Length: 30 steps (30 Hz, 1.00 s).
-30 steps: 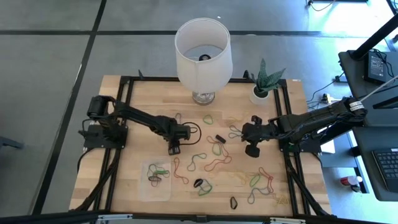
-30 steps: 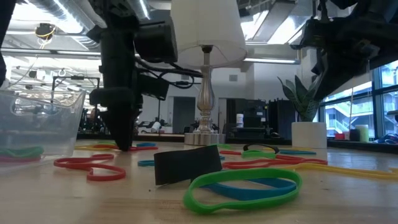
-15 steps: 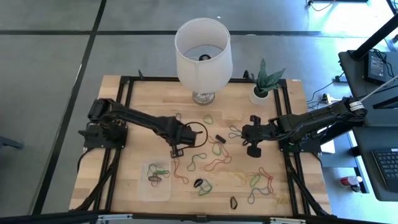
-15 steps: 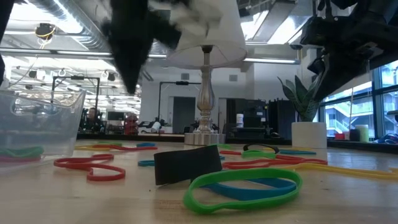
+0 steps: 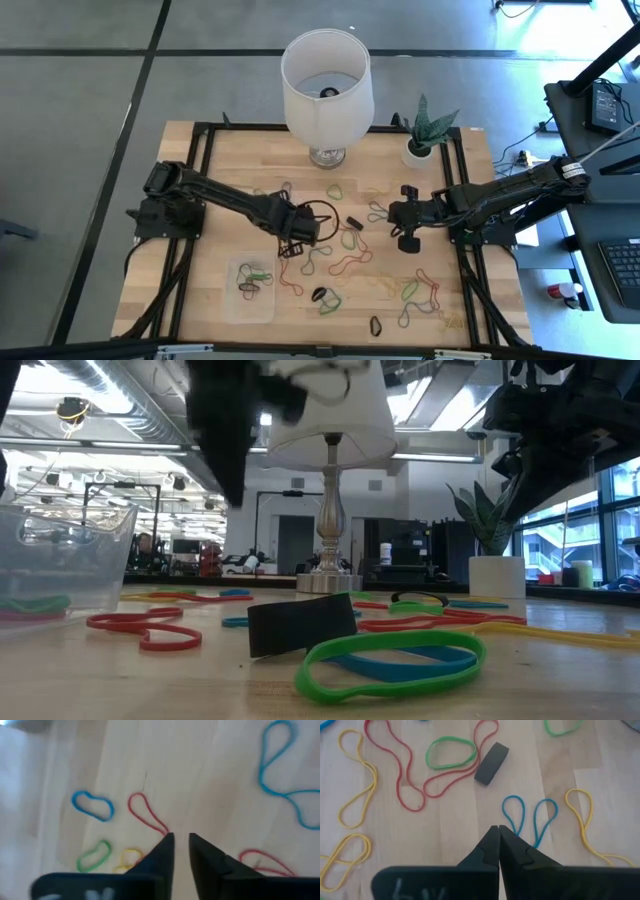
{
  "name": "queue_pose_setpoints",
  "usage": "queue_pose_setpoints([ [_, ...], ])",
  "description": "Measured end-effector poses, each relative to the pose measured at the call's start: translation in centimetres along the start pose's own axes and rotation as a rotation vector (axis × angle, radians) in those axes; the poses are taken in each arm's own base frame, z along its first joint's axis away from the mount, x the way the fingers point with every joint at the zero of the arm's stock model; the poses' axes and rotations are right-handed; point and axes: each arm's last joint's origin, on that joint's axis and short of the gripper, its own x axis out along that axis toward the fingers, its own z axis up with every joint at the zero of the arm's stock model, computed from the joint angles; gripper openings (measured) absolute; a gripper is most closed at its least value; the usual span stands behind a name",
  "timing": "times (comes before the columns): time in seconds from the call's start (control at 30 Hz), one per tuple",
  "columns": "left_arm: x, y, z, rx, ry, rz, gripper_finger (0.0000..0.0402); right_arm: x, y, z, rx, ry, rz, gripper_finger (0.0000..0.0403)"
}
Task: Pick and place rubber bands into bin
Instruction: Put the red rubber band into the transparent bin
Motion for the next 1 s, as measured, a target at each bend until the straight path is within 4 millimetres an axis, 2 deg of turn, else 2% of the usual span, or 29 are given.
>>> queue_pose_setpoints([
  [0.2, 4.4, 1.5, -0.9, -0.213, 0.157, -0.023, 0.0119, 0.0, 0.0, 0.0, 0.005, 0.001, 0.005, 0.0003],
  [0.3, 6.2, 2.3, -1.1, -0.273, 0.222, -0.071, 0.0126, 0.0, 0.0, 0.0, 0.003, -0.001, 0.009, 0.0003],
  [0.47, 8.1, 2.8, -0.3, -0.265, 0.208, -0.124, 0.0127, 0.0, 0.0, 0.0, 0.002, -0.004, 0.009, 0.0003],
  [0.6, 10.0, 2.8, -0.1, -0.218, 0.241, -0.114, 0.0108, 0.0, 0.0, 0.1, 0.004, -0.005, 0.01, 0.0003],
  [0.77, 11.6, 2.7, -0.1, -0.219, 0.293, -0.094, 0.0062, 0.0, 0.0, 0.1, 0.006, -0.005, 0.01, 0.0003],
  [0.87, 11.7, 2.8, -0.2, -0.224, 0.303, -0.095, 0.0019, 0.0, 0.0, 0.1, 0.006, -0.004, 0.01, 0.0003],
  [1.0, 10.1, 3.3, 0.2, -0.254, 0.288, -0.083, 0.0003, 0.0, 0.0, 0.1, -0.001, -0.006, 0.01, 0.0003],
])
